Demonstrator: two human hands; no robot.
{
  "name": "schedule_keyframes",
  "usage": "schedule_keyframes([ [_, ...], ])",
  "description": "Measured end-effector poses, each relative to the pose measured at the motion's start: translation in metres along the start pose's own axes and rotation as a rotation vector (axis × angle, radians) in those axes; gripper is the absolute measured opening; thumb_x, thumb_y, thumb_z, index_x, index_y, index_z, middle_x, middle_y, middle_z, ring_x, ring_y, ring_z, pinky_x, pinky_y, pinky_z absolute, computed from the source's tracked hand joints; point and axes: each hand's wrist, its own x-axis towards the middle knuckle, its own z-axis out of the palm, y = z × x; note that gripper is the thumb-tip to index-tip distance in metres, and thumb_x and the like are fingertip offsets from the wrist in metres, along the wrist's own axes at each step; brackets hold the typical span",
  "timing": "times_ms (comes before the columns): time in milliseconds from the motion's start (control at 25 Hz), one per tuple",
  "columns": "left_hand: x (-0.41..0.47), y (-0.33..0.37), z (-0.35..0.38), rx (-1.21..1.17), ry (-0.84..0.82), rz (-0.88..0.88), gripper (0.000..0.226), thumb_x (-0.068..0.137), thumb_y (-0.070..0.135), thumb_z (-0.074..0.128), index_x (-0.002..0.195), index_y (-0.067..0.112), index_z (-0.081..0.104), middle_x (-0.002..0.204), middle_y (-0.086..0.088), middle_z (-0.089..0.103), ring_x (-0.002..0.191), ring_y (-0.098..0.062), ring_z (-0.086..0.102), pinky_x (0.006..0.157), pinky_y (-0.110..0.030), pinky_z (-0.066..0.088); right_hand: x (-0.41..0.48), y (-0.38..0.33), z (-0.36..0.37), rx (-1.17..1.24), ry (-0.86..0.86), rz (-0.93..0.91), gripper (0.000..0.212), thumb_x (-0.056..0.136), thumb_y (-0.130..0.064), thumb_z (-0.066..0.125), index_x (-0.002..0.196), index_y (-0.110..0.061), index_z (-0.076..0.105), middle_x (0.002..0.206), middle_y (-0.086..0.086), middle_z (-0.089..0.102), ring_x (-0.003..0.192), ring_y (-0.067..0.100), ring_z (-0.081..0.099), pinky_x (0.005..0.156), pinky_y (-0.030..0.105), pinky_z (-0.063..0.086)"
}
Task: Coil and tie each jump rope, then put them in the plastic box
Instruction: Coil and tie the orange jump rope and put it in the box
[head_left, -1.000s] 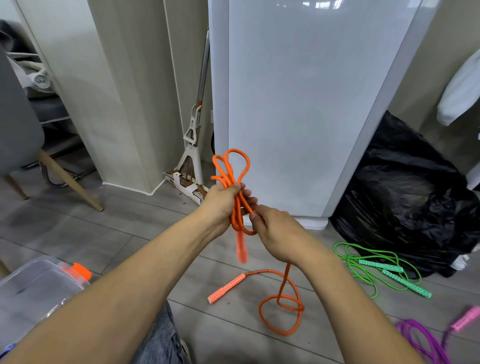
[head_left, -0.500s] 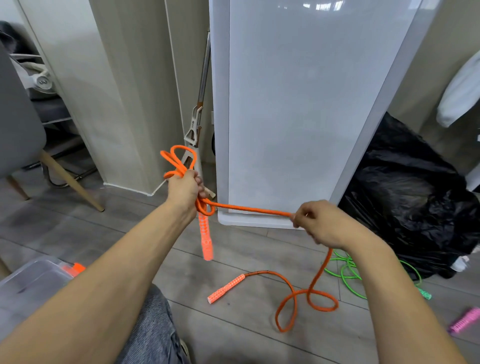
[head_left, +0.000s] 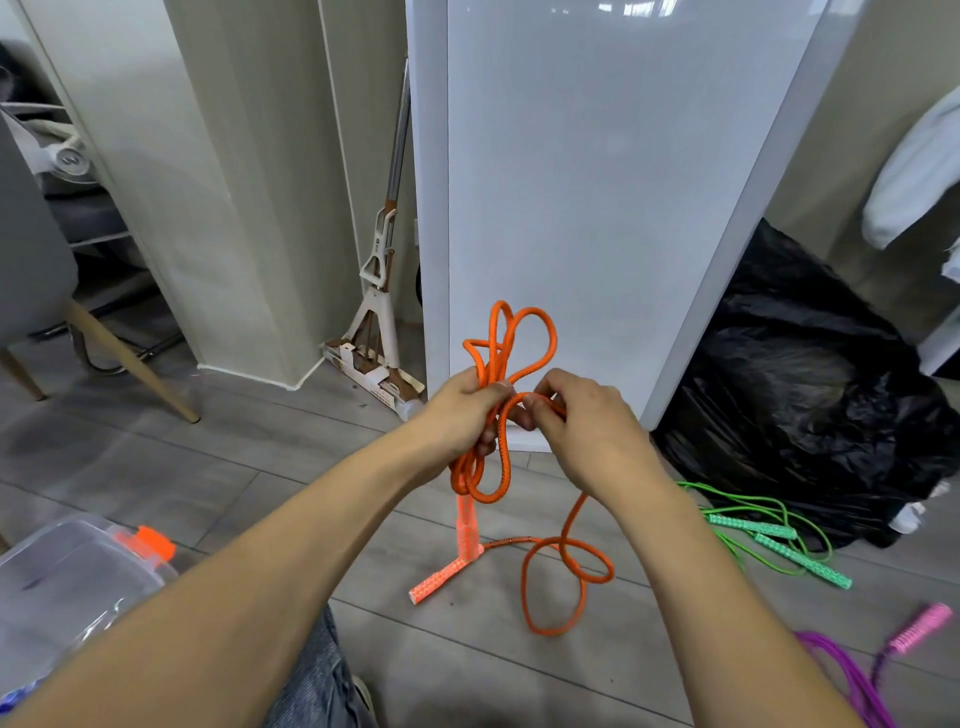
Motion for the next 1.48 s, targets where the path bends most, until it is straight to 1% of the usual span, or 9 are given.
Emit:
schedule_keyframes([
  [240, -0.006, 0.003, -0.010, 0.043, -0.166, -0.036, 0.022, 0.103, 0.022, 0.047, 0.102, 0.009, 0.065, 0.073, -0.003, 0.066, 0.057, -0.013, 0.050, 0.058, -0.028, 0.046, -0.003, -0.002, -0.002, -0.079, 0.048, -0.066, 0.022, 0.100, -0.042, 0.052, 0.100, -0.022, 0.062, 0.087, -0.003, 0.065, 0.081, 0.021, 0.060, 0.066, 0.034, 0.048],
  [440, -0.005, -0.003, -0.027, 0.002, -0.406, -0.145, 0.020, 0.102, 0.017, 0.051, 0.107, 0.001, 0.062, 0.077, -0.007, 0.062, 0.089, -0.032, 0.069, 0.093, -0.048, 0.055, -0.003, -0.005, -0.004, -0.103, -0.011, -0.058, 0.021, 0.094, -0.046, 0.060, 0.095, -0.025, 0.061, 0.079, -0.008, 0.060, 0.075, 0.014, 0.057, 0.061, 0.028, 0.042],
  [600, -0.001, -0.005, -0.021, -0.086, -0.287, -0.061, 0.011, 0.103, 0.010, 0.047, 0.099, 0.004, 0.055, 0.075, -0.005, 0.056, 0.070, -0.026, 0.067, 0.077, -0.046, 0.059, 0.001, 0.007, -0.008, 0.067, -0.149, 0.022, 0.019, 0.099, -0.040, 0.055, 0.097, -0.024, 0.066, 0.072, -0.004, 0.058, 0.069, 0.014, 0.056, 0.058, 0.031, 0.043],
  [760, 0.014, -0.008, -0.030, -0.118, 0.104, 0.000, 0.018, 0.102, 0.006, 0.039, 0.090, 0.010, 0.052, 0.067, -0.003, 0.044, 0.044, -0.012, 0.040, 0.047, -0.028, 0.044, 0.006, 0.030, -0.019, 0.096, -0.188, 0.115, 0.020, 0.099, -0.036, 0.054, 0.093, -0.022, 0.066, 0.074, 0.005, 0.068, 0.071, 0.021, 0.062, 0.062, 0.032, 0.049],
  [880, 0.026, -0.013, -0.046, -0.175, 0.368, 0.015, 0.022, 0.101, 0.006, 0.037, 0.085, 0.012, 0.051, 0.062, -0.002, 0.042, 0.039, -0.011, 0.037, 0.045, -0.026, 0.040, 0.008, 0.046, -0.030, 0.099, -0.200, 0.183, 0.018, 0.099, -0.035, 0.054, 0.089, -0.024, 0.065, 0.072, 0.003, 0.069, 0.061, 0.015, 0.059, 0.052, 0.026, 0.039],
  [1000, 0.031, -0.017, -0.055, -0.220, 0.498, 0.027, 0.023, 0.100, 0.008, 0.040, 0.080, 0.012, 0.050, 0.061, -0.004, 0.044, 0.042, -0.016, 0.040, 0.051, -0.031, 0.042, 0.008, 0.052, -0.037, 0.100, -0.159, 0.240, 0.022, 0.099, -0.036, 0.053, 0.086, -0.023, 0.065, 0.071, 0.003, 0.070, 0.057, 0.015, 0.057, 0.051, 0.025, 0.041],
  [1160, 0.026, -0.012, -0.047, -0.359, 0.445, -0.020, 0.015, 0.102, 0.008, 0.042, 0.092, 0.009, 0.052, 0.067, -0.004, 0.049, 0.042, -0.014, 0.042, 0.049, -0.029, 0.045, 0.007, 0.044, -0.024, 0.027, -0.078, 0.241, 0.029, 0.104, -0.037, 0.038, 0.087, -0.019, 0.055, 0.074, 0.006, 0.069, 0.058, 0.023, 0.068, 0.067, 0.038, 0.057],
  [1320, 0.016, -0.007, -0.036, -0.391, 0.222, -0.062, 0.010, 0.101, 0.009, 0.049, 0.105, 0.002, 0.054, 0.075, -0.009, 0.064, 0.045, -0.015, 0.053, 0.050, -0.032, 0.051, 0.010, 0.024, -0.008, 0.295, -0.015, 0.208, 0.031, 0.105, -0.029, 0.031, 0.086, -0.017, 0.054, 0.065, 0.001, 0.065, 0.061, 0.022, 0.068, 0.066, 0.035, 0.052],
  [1480, 0.004, -0.004, -0.013, -0.312, 0.096, -0.071, 0.013, 0.102, 0.014, 0.050, 0.102, 0.003, 0.058, 0.089, -0.012, 0.072, 0.056, -0.021, 0.059, 0.058, -0.037, 0.056, 0.010, 0.007, 0.004, 0.273, 0.008, 0.163, 0.033, 0.104, -0.025, 0.031, 0.085, -0.016, 0.056, 0.070, -0.006, 0.050, 0.071, 0.022, 0.050, 0.066, 0.031, 0.038],
])
